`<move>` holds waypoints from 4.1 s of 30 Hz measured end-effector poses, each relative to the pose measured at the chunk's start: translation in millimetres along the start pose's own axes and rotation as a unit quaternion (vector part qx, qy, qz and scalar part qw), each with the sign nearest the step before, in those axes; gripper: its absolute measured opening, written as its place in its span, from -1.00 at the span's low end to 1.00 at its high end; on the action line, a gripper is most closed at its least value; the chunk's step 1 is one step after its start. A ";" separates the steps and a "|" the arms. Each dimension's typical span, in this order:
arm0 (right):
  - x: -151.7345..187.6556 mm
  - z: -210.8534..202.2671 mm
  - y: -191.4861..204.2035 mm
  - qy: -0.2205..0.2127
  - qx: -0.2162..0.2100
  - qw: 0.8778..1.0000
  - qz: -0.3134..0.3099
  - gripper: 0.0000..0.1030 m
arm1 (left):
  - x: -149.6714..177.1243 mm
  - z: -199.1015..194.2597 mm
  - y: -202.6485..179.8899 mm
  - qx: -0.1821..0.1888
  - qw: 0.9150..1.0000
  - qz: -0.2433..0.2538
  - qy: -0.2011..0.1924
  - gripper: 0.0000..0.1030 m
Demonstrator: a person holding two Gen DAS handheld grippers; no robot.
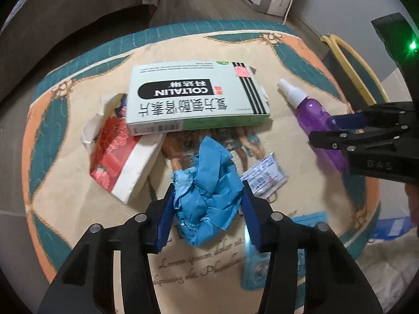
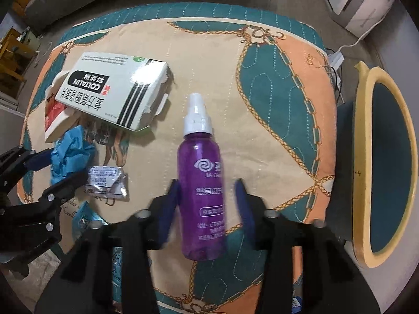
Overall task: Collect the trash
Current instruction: 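Grasp the purple spray bottle with the right tool while the left tool grasps blue gloves, then carry the bottle and gloves to the bin and release both inside, then move both tools back over the cushion toward the blue blister pack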
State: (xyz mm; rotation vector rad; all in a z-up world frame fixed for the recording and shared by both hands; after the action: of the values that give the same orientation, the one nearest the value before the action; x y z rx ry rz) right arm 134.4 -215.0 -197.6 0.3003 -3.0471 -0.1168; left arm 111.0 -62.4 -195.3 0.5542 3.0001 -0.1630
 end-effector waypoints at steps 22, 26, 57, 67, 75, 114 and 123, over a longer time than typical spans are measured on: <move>3.7 -93.1 -13.4 -0.109 -0.044 0.993 0.032 -0.38 | -9.6 -83.0 -26.4 -0.020 0.993 0.056 -0.101 -0.16; 8.1 -119.9 -23.9 -0.143 -0.047 0.988 0.044 -0.38 | -14.8 -96.1 -33.2 -0.022 0.991 0.061 -0.115 -0.16; 60.0 -121.9 -228.2 -0.166 -0.014 0.963 0.212 -0.38 | -88.2 -56.5 -228.1 0.042 0.982 0.167 -0.080 -0.16; 65.4 -110.4 -258.3 -0.163 -0.054 0.950 0.259 -0.37 | -120.7 -52.2 -261.7 0.007 0.977 0.186 -0.106 0.55; 64.1 -109.4 -257.7 -0.164 -0.056 0.950 0.258 0.13 | -110.0 -51.5 -239.6 -0.003 0.980 0.170 -0.104 0.63; 77.2 -102.9 14.6 -0.148 -0.015 0.989 0.024 0.83 | 81.2 -174.5 46.7 -0.070 0.984 -0.074 -0.143 0.82; 82.0 -50.6 68.0 -0.088 0.005 0.995 -0.052 0.83 | 87.3 -163.0 76.5 -0.056 0.986 -0.102 -0.123 0.82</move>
State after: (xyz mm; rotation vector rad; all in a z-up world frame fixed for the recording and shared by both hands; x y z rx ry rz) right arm 45.4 -168.1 -135.9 0.4728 -3.2058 -0.1412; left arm 46.7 58.8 -49.7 0.1989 2.7963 -0.0692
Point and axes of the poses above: each gripper's, at about its wrist camera, not at the fingertips, and z roughly the way its jaws point, y to its left, x to its underside, the point moved 3 cm from there along z, roughly the way its jaws point, and after that the axes turned 13 degrees about y, right-handed, at the moved point
